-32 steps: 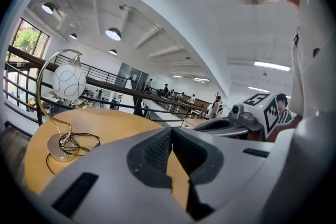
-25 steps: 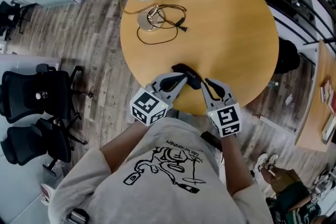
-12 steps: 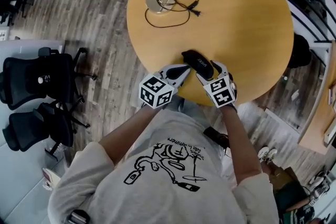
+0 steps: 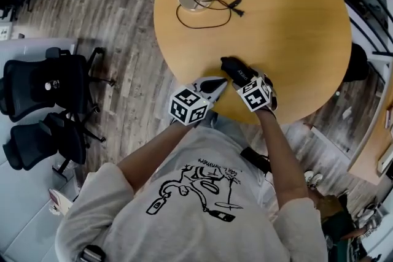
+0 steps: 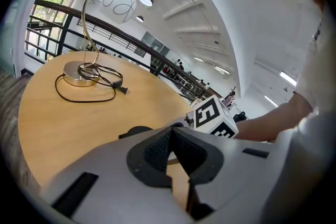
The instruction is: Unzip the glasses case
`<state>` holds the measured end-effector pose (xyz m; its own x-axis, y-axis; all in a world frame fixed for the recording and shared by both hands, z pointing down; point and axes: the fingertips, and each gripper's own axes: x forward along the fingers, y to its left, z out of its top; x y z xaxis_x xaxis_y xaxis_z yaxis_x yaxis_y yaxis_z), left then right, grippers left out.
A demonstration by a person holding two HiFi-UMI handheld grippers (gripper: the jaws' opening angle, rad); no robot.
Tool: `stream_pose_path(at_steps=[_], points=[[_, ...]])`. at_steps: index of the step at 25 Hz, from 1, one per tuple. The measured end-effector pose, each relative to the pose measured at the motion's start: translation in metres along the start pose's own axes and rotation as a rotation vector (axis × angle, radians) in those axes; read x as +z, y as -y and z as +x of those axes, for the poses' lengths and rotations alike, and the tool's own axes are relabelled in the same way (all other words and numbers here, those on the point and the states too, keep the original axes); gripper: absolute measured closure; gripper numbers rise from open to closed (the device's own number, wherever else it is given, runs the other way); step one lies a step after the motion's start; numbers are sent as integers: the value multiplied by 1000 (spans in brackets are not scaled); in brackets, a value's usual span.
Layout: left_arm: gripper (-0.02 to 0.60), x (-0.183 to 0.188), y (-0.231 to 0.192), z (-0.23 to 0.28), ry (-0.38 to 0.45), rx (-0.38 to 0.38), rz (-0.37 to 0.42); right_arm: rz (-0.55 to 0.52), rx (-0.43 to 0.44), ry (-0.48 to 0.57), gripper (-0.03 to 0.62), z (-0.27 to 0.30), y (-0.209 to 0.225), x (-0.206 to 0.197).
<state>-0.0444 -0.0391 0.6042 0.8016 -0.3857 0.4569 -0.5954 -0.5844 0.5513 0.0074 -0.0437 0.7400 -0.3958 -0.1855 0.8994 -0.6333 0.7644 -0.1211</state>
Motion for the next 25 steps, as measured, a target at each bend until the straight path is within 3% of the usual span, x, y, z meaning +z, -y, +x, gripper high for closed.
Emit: stream_pose_path(at_steps=[9, 19, 21, 25], points=[[572, 2, -2, -2, -3, -7, -6, 41, 8, 37, 260, -1, 5, 1], [570, 36, 19, -5, 62, -39, -3, 169, -31, 234, 261, -71, 14, 35], [538, 46, 27, -6, 79, -49, -12, 191, -46, 287, 261, -96, 16, 45], [409, 67, 41, -7, 121, -76, -56, 189, -91, 376, 261, -143, 18, 62]])
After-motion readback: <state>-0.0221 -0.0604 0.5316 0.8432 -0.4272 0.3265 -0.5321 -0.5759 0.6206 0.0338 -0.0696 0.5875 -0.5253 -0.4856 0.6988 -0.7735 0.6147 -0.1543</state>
